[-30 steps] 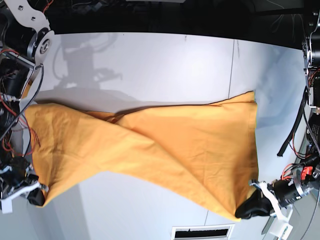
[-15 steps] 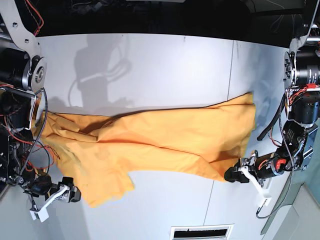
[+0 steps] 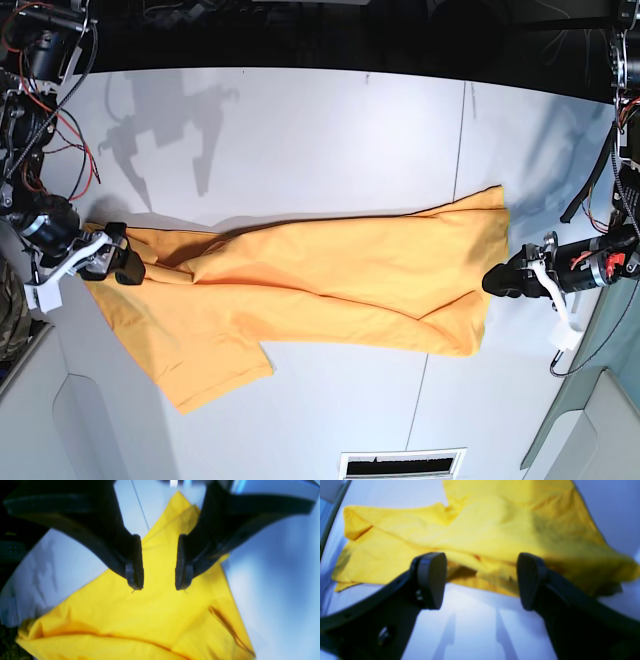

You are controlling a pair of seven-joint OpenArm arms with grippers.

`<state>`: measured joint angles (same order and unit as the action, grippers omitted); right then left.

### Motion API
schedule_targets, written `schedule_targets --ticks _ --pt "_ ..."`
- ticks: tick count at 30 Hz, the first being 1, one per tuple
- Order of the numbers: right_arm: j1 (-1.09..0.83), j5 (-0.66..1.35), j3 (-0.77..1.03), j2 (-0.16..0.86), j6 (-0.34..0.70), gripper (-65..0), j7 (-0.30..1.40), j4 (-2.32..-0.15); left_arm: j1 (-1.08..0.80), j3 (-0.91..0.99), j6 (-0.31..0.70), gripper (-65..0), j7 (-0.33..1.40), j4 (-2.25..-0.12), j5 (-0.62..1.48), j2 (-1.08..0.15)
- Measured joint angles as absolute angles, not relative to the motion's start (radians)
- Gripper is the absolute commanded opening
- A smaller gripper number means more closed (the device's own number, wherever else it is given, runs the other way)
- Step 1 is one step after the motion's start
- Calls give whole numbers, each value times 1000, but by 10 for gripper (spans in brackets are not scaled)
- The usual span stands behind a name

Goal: Layout the t-shirt on the table in an organized manner, then fold the t-shirt properly
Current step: 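Release the shirt and regrasp its edges with both grippers, then pull the shirt edges apart with both grippers to spread it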

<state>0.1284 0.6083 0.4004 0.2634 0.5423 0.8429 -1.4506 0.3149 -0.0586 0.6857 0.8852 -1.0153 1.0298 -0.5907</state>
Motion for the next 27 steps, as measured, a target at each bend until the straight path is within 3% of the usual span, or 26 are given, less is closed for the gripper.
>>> schedule_targets --ticks 6,9,13,27 --pt "-54 542 406 251 533 -218 791 -1448 226 -59 688 -402 842 -1021 963 -579" --pt "-86 513 406 249 472 -218 746 -1448 208 -59 688 -401 800 -1016 895 -582" --pt "-86 447 407 249 403 -218 714 -1443 206 -59 672 -325 777 -1017 853 -570" --pt "130 453 413 249 417 -218 597 -1120 181 -53 610 -310 671 -999 691 -458"
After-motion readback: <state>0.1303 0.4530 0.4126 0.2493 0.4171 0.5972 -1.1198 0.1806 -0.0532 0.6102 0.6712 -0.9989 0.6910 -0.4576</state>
